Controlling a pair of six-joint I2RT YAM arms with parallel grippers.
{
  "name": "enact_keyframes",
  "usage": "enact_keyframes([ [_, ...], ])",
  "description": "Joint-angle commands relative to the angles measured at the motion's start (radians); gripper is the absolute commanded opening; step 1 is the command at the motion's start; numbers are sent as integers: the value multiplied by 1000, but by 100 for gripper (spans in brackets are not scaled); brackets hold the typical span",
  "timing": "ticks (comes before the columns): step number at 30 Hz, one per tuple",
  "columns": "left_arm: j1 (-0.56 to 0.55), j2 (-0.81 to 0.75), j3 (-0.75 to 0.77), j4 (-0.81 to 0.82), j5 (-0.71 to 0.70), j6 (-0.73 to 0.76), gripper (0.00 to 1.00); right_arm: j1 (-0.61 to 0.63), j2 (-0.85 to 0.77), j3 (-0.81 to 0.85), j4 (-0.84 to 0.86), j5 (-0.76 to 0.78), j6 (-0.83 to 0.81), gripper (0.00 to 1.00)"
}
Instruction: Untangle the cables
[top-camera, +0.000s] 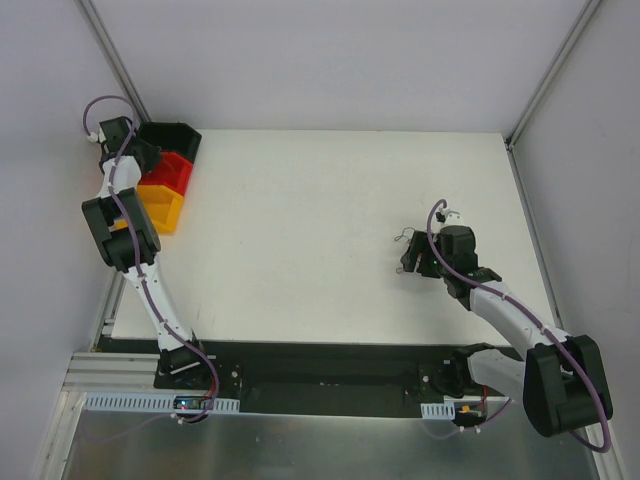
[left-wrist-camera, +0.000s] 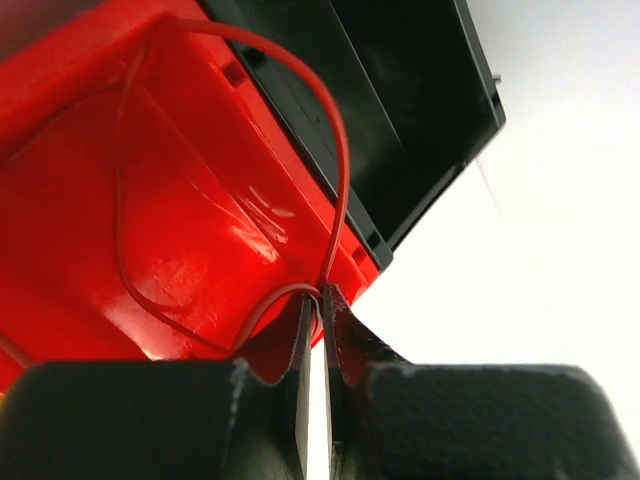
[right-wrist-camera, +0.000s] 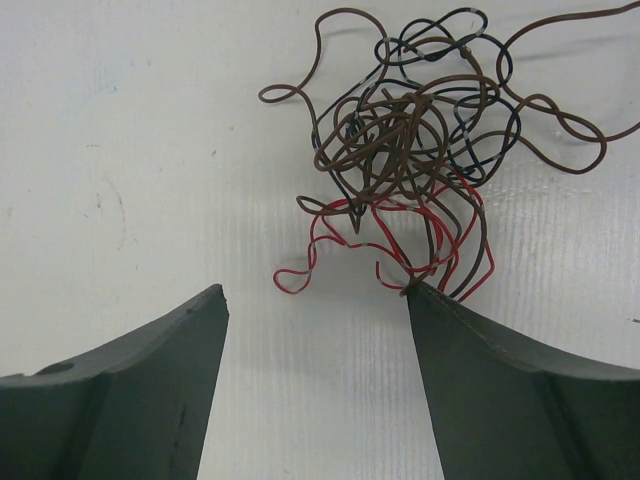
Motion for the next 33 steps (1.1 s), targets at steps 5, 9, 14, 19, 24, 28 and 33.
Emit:
enact_keyframes([
  [5,16,47,66,19,188,255,0,4,9,23,22,-19,2,75],
  [9,22,67,75,5,242,266,0,4,22,28,20,-22,2,75],
  [14,51,55,-1,132,363,217,0,1,15,25,19,-19,1,75],
  [19,68,-47,-214,346,359,132,0,3,16,28,17,-22,1,75],
  [24,103,-71,-276,325,272,0,0,4,3,23,14,-20,1,75],
  [28,102,-103,-254,257,203,34,7,3,-5,23,11,-17,-1,75],
  [33,99,-162,-241,191,137,82,30,3,-5,25,8,-25,-1,75],
])
